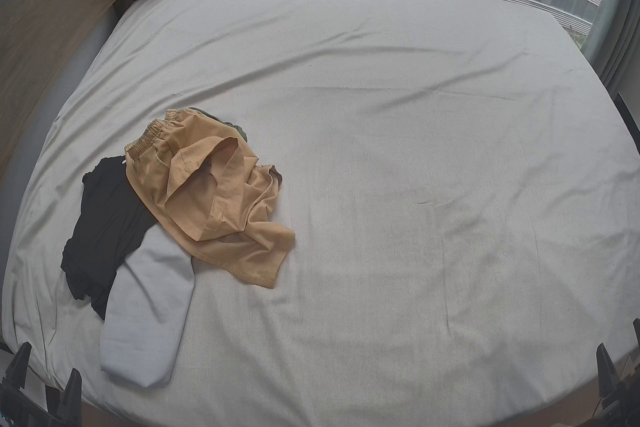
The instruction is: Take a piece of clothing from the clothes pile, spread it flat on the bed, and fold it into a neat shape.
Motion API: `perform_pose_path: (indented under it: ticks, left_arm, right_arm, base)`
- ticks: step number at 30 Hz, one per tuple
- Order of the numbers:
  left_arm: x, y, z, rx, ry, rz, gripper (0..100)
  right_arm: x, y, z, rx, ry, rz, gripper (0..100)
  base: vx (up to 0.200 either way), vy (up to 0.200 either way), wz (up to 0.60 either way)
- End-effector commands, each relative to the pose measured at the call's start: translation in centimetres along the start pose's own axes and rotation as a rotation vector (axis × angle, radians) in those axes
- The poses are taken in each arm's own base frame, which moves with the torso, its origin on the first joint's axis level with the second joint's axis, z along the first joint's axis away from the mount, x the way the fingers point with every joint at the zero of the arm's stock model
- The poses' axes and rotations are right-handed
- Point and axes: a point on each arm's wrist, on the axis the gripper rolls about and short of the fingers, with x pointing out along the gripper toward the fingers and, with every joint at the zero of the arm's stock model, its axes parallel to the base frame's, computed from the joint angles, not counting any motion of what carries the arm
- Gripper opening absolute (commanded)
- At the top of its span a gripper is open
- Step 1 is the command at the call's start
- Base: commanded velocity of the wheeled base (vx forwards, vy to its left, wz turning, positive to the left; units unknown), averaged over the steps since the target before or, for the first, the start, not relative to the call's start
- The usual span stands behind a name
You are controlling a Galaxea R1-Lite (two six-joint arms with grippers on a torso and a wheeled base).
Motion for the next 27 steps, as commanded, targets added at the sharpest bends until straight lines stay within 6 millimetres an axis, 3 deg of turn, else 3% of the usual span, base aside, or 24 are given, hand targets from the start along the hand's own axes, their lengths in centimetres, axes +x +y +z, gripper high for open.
perform_pose_path:
  ticks: [1,27]
  left_arm:
    - [0.01,0.00,-0.52,-0.001,0.001,0.000,100]
    - [0.01,-0.01,-0.51,-0.003,0.000,-0.002,100]
  right_arm:
    - [0.04,-0.01,-0.51,0.004,0.006,-0.004,100]
    - [0.02,0.01,-0.49,-0.042,-0.001,0.003,100]
  base:
    - [0.000,0.000,0.00]
    - [0.000,0.000,0.00]
